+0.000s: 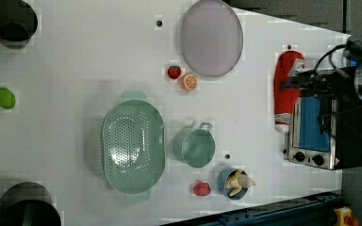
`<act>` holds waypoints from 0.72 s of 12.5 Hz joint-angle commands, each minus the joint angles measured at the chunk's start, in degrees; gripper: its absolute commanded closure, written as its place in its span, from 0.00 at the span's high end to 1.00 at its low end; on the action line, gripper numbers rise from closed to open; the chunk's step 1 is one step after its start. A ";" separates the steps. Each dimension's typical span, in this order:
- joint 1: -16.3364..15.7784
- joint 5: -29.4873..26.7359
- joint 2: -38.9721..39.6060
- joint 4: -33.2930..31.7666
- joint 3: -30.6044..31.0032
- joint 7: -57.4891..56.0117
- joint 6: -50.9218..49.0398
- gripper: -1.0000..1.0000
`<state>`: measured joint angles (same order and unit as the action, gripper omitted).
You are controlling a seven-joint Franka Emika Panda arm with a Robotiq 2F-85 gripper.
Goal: Pick ketchup from strainer and place it on the table
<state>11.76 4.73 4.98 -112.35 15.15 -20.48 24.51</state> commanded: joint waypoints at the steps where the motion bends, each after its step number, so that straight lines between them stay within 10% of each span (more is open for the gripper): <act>1: 1.12 -0.12 -1.69 -1.03 -3.42 -8.61 -0.74 0.56; 9: 1.10 -0.12 -0.76 -16.86 -7.98 -8.60 12.63 0.56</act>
<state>15.42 4.87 5.14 -127.80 6.43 -26.12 35.67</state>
